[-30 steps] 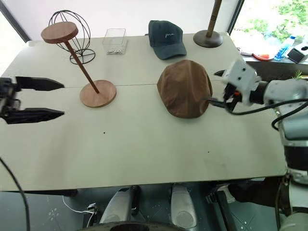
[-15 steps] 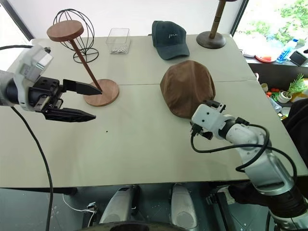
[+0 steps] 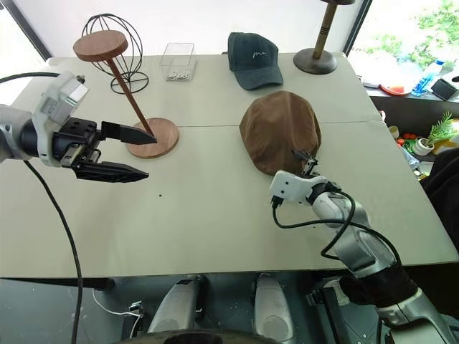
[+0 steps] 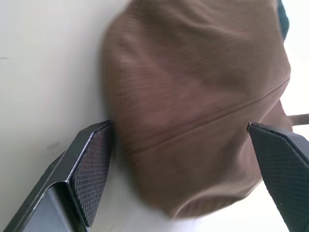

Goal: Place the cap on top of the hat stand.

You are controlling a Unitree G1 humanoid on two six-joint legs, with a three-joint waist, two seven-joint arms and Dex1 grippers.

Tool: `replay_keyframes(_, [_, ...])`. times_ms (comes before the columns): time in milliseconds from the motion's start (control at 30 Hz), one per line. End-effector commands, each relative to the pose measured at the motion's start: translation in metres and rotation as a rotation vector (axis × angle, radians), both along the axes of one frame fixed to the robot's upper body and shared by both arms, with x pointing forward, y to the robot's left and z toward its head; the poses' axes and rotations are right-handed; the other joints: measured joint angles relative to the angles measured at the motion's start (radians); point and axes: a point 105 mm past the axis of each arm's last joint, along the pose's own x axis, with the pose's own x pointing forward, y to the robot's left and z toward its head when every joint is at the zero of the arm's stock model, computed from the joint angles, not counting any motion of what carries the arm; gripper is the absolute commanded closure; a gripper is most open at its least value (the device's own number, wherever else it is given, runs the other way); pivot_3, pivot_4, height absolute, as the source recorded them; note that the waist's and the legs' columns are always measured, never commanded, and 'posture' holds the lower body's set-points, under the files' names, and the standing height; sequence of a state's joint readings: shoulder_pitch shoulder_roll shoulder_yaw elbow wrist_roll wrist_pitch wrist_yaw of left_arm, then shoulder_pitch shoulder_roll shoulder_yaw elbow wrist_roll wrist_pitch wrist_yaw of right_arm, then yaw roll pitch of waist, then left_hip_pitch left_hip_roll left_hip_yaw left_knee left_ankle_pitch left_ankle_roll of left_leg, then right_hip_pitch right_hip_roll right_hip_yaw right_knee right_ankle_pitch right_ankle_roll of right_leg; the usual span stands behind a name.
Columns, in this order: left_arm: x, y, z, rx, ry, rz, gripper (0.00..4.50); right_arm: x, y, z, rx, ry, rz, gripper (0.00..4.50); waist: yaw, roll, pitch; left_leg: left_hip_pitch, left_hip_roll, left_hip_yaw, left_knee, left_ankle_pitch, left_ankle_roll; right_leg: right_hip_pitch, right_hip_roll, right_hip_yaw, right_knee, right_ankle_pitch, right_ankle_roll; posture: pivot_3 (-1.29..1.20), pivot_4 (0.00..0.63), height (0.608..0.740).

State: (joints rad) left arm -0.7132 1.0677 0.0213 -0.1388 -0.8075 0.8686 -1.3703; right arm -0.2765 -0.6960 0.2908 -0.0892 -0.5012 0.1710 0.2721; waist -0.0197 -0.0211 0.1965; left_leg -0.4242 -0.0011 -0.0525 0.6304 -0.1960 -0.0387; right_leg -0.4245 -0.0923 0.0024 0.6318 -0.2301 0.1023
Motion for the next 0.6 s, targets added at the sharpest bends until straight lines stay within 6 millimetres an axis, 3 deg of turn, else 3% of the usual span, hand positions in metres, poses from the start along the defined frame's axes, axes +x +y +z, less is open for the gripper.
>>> replay_keyframes(33, [-0.003,0.002,0.015,-0.007,-0.064,0.01,0.0,0.013,-0.009,-0.008,-0.056,-0.025,-0.03,0.05,0.0,0.0,0.0,0.0,0.0,0.0,0.0,0.0,0.0,0.0,0.0,0.0,0.0,0.0,0.0,0.0,0.15,0.74])
replay_keyframes(400, [0.0,0.002,0.021,-0.016,-0.081,0.03,0.0,0.035,-0.011,-0.023,-0.108,-0.01,-0.014,0.05,-0.001,-0.004,-0.003,0.008,0.0,-0.001,0.0,0.0,0.0,0.009,0.0,0.0,-0.001,0.0,0.0,0.0,0.15,0.74])
replay_keyframes(500, [0.0,0.002,0.022,-0.021,-0.082,0.034,0.0,0.041,-0.01,-0.027,-0.103,0.0,-0.015,0.9,-0.001,-0.005,-0.003,0.015,0.0,-0.001,-0.002,0.0,0.0,0.016,0.0,0.0,-0.002,0.0,0.0,0.0,0.15,0.74])
replay_keyframes(600, [0.001,0.002,0.023,-0.023,-0.083,0.038,0.0,0.045,-0.006,-0.026,-0.079,0.005,-0.001,2.42,0.0,-0.005,-0.002,0.015,0.0,-0.002,-0.002,0.0,0.0,0.017,0.0,-0.001,-0.002,0.0,0.0,0.0,0.15,0.74])
